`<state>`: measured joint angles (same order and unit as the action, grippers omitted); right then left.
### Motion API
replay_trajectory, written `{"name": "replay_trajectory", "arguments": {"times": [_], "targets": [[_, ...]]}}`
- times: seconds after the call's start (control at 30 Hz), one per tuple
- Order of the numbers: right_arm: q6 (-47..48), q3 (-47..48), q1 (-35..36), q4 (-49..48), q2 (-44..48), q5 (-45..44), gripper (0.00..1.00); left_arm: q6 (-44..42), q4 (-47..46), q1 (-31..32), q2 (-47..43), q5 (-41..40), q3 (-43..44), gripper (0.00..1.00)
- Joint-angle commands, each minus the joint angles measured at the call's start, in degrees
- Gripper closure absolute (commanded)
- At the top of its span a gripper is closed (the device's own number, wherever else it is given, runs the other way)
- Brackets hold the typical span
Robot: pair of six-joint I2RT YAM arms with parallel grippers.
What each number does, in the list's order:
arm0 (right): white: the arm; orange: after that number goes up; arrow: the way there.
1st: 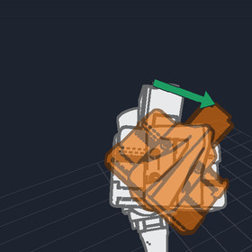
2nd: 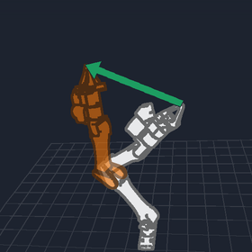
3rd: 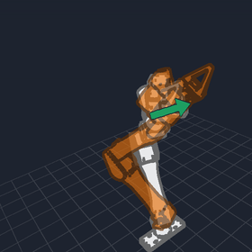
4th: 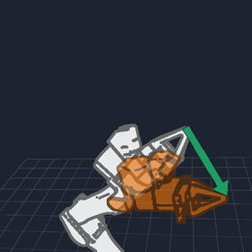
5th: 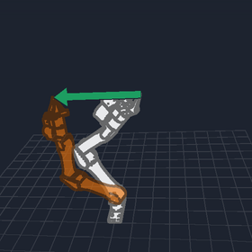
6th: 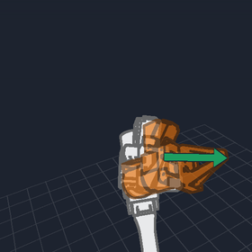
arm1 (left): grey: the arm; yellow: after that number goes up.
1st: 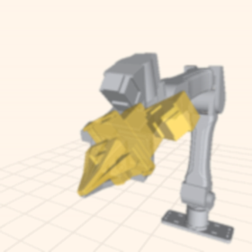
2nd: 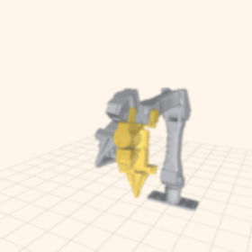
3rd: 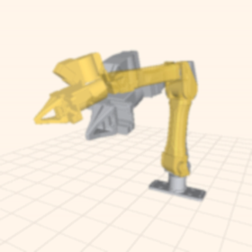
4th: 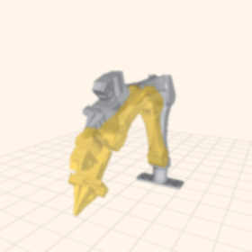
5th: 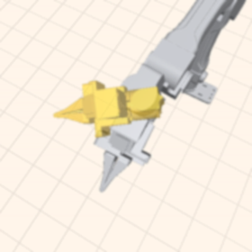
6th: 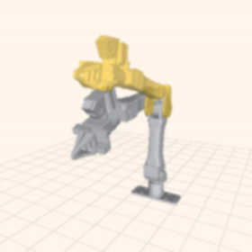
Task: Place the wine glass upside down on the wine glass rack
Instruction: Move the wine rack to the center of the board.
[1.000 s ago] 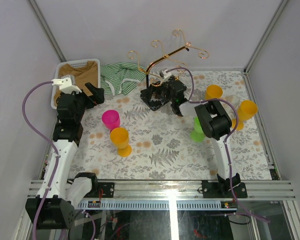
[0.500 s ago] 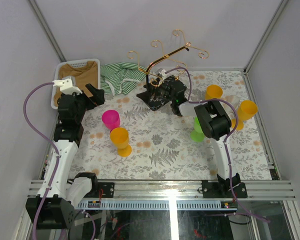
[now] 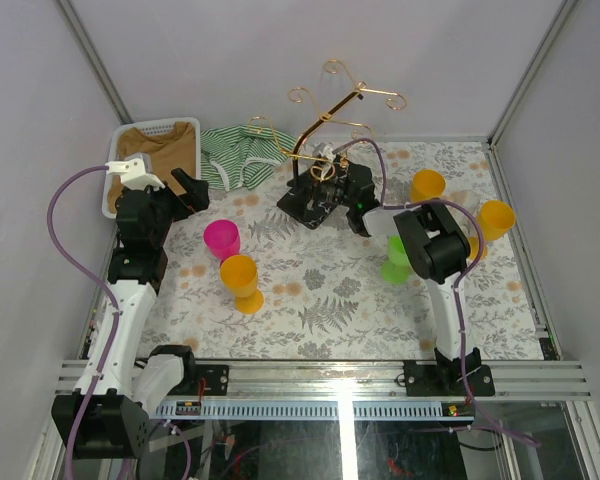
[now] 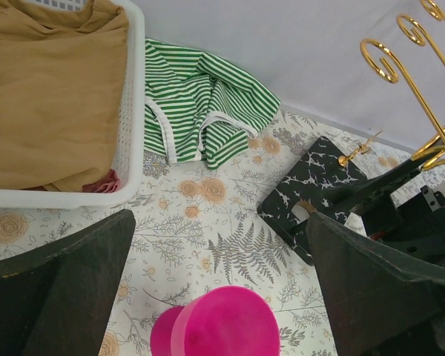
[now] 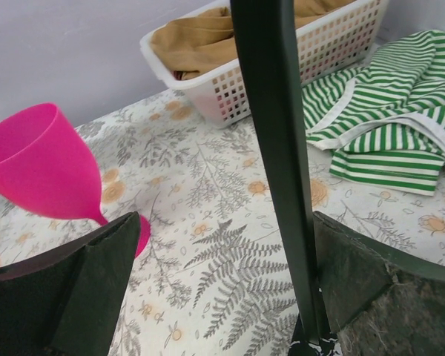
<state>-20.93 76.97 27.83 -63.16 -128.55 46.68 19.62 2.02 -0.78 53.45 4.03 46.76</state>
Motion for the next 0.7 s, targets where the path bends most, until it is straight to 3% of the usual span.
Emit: {"name": "replay_trajectory", "arguments": {"times": [0.0,0.33,0.67], "targets": [[-1.1,-2.2,1.1,-1.1,5.4,7.3,0.00,-0.9,-4.3,0.2,-0.3,-0.5,-0.5,0.00],[8.4,-5.9,3.7,9.1,10.8,7.6,0.00,-1.0,-4.4,0.2,-0.1,0.0,-0.7,0.00],[10.8,-11.7,5.0,11.0,14.5,6.9,0.00,-1.2,-4.2,0.2,-0.5,0.4,-1.0,0.00]]}}
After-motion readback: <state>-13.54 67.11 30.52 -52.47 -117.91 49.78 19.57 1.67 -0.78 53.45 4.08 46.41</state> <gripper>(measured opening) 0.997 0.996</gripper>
